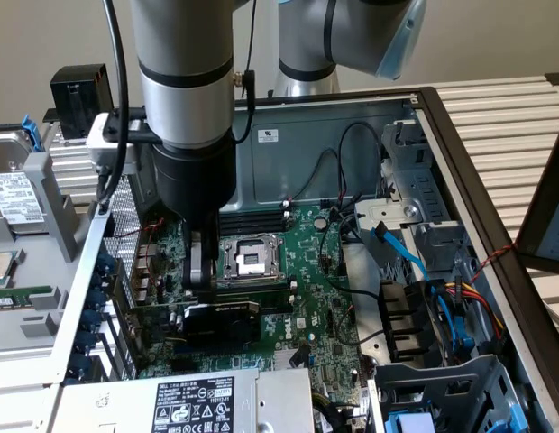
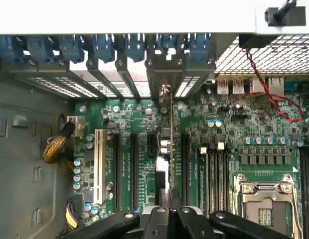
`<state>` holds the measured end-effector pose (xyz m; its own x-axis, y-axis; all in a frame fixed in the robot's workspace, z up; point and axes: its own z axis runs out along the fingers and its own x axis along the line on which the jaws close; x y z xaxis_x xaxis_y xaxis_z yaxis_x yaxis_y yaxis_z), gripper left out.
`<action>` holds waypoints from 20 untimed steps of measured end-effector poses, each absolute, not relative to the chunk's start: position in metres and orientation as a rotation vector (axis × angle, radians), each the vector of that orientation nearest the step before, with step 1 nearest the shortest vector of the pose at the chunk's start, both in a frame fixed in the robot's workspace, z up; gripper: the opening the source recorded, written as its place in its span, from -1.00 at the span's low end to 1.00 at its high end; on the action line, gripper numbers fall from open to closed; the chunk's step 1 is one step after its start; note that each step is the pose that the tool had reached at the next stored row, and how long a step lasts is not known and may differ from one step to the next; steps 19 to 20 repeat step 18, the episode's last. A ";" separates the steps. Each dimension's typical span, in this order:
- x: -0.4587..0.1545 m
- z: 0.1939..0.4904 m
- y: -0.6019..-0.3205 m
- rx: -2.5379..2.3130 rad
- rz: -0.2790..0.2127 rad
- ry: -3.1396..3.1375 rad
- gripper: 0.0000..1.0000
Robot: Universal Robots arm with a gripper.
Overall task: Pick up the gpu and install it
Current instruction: 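Press down on the gpu until it lock into place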
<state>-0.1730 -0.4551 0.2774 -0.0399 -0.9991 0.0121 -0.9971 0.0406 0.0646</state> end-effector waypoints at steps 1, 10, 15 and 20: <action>-0.173 0.280 -0.455 2.139 -0.059 -2.226 -0.79; -0.174 0.299 -0.455 2.138 -0.061 -2.226 -0.79; -0.174 0.299 -0.455 2.138 -0.061 -2.226 -0.79; -0.174 0.299 -0.455 2.138 -0.061 -2.226 -0.79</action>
